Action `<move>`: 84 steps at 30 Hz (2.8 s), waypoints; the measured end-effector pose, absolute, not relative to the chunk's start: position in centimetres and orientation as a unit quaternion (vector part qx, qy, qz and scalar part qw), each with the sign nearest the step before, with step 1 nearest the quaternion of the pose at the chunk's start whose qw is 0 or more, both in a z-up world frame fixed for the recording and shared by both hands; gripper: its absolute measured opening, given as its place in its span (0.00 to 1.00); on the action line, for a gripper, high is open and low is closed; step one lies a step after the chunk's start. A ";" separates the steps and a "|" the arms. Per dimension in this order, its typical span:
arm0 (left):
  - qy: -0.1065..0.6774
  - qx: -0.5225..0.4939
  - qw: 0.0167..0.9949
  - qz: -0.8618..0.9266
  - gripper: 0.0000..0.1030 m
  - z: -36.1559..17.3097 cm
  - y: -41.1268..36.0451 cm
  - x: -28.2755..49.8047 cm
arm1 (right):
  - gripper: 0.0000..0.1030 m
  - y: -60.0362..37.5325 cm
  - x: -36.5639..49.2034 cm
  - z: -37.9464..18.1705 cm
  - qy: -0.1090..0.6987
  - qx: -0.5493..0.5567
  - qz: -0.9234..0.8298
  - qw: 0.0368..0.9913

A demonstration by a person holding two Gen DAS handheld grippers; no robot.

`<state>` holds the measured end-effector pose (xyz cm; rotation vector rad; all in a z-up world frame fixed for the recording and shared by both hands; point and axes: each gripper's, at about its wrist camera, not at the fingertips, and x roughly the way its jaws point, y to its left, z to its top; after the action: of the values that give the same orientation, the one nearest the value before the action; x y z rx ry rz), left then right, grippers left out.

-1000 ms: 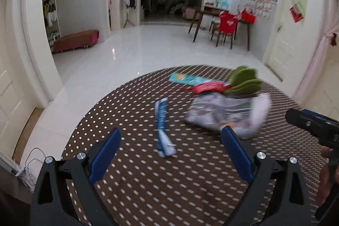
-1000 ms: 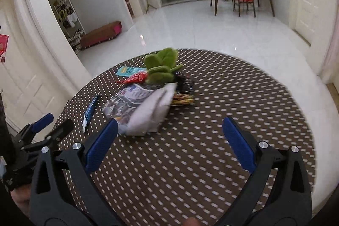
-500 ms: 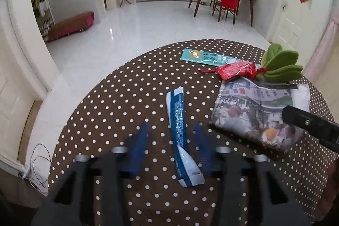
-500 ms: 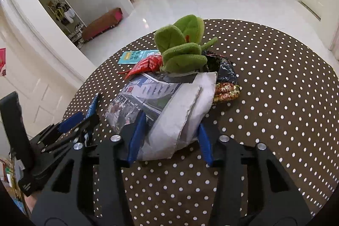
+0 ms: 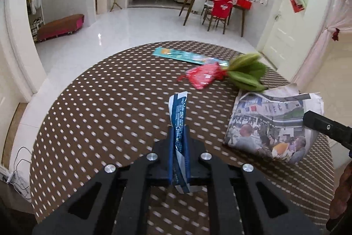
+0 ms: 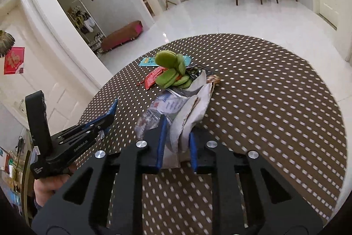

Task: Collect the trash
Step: 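Grasp the blue tube wrapper with the left gripper while the right grasps the newspaper bag, then carry the tube wrapper and newspaper bag to the bucket and open both grippers, then move both open tools back over the table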

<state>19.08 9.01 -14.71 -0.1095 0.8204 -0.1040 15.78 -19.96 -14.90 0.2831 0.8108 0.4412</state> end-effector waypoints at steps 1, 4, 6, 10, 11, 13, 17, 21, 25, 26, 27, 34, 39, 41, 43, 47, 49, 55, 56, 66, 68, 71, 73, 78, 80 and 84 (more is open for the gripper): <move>0.395 -0.056 0.915 -0.058 0.08 -14.4 8.4 18.5 | 0.17 -20.3 15.3 -14.7 0.387 0.138 0.213 0.887; 0.387 -0.060 0.917 -0.075 0.08 -13.7 6.7 17.4 | 0.16 -22.3 13.0 -14.1 0.374 0.138 0.211 0.892; 0.383 -0.057 0.918 -0.088 0.08 -13.5 5.5 16.8 | 0.16 -23.4 12.0 -14.0 0.370 0.135 0.207 0.896; 0.380 -0.056 0.917 -0.108 0.08 -13.3 3.1 16.0 | 0.20 -26.1 10.6 -15.0 0.382 0.148 0.196 0.891; 0.380 -0.055 0.917 -0.112 0.08 -13.4 2.7 15.9 | 0.22 -26.5 10.7 -15.3 0.390 0.154 0.194 0.887; 0.382 -0.050 0.915 -0.120 0.08 -13.5 1.5 15.7 | 0.46 -27.1 11.1 -16.3 0.406 0.163 0.184 0.880; 0.388 -0.047 0.912 -0.126 0.08 -14.0 0.2 15.5 | 0.45 -26.9 12.3 -17.3 0.411 0.179 0.187 0.874; 0.386 -0.042 0.913 -0.128 0.08 -13.8 -0.6 15.0 | 0.20 -25.9 12.5 -17.7 0.407 0.182 0.195 0.874; 0.376 -0.048 0.916 -0.128 0.08 -12.9 -0.6 14.9 | 0.16 -27.1 11.0 -15.4 0.368 0.172 0.200 0.891; 0.374 -0.049 0.917 -0.130 0.08 -12.7 -0.8 14.8 | 0.15 -27.4 10.7 -14.9 0.362 0.171 0.199 0.895; 0.371 -0.050 0.917 -0.135 0.08 -12.4 -1.2 14.7 | 0.15 -28.2 10.3 -14.2 0.352 0.173 0.197 0.899; 0.361 -0.049 0.915 -0.172 0.08 -11.2 -4.8 15.2 | 0.14 -33.4 8.5 -11.3 0.310 0.190 0.163 0.917; 0.358 -0.036 0.909 -0.210 0.08 -10.5 -9.0 15.7 | 0.14 -37.6 6.5 -10.0 0.281 0.205 0.127 0.929; 0.358 -0.030 0.905 -0.229 0.08 -10.3 -11.2 16.0 | 0.14 -39.9 5.7 -9.7 0.271 0.214 0.105 0.932; 0.360 -0.024 0.900 -0.246 0.08 -10.2 -13.4 16.3 | 0.14 -41.8 5.1 -9.7 0.265 0.221 0.083 0.935; 0.368 -0.011 0.888 -0.276 0.08 -10.5 -17.9 16.8 | 0.14 -45.9 4.3 -10.6 0.266 0.235 0.035 0.934; 0.372 -0.004 0.882 -0.288 0.08 -10.8 -20.0 17.0 | 0.14 -47.7 4.1 -11.5 0.271 0.241 0.016 0.932; 0.398 0.013 0.859 -0.322 0.08 -12.7 -25.9 18.0 | 0.14 -52.4 4.9 -16.5 0.318 0.255 -0.038 0.912; 0.401 0.016 0.856 -0.325 0.08 -13.0 -26.7 18.1 | 0.14 -52.9 5.2 -17.6 0.329 0.257 -0.044 0.908; 0.439 0.043 0.831 -0.340 0.08 -16.5 -32.7 19.8 | 0.71 -56.9 10.1 -29.9 0.420 0.303 -0.071 0.853; 0.446 0.049 0.826 -0.342 0.08 -17.1 -33.9 20.2 | 0.71 -57.8 10.3 -31.7 0.429 0.319 -0.077 0.842; 0.457 0.061 0.818 -0.344 0.08 -18.2 -35.4 20.7 | 0.80 -59.1 9.5 -32.3 0.413 0.348 -0.084 0.837; 0.464 0.068 0.812 -0.348 0.08 -18.9 -36.3 21.0 | 0.84 -60.0 8.5 -31.6 0.395 0.355 -0.091 0.842; 0.494 0.080 0.785 -0.364 0.08 -21.2 -38.9 21.6 | 0.88 -61.8 6.7 -28.0 0.348 0.359 -0.107 0.859; 0.508 0.083 0.773 -0.370 0.09 -22.1 -40.1 21.7 | 0.91 -62.3 6.0 -26.2 0.328 0.357 -0.112 0.868; 0.533 0.072 0.759 -0.368 0.58 -23.8 -41.3 22.8 | 0.93 -62.8 4.5 -24.0 0.303 0.351 -0.116 0.878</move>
<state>22.82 -41.29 -23.78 0.1575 1.1601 -0.8009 4.48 -62.78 -23.97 0.7323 0.6324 -0.2416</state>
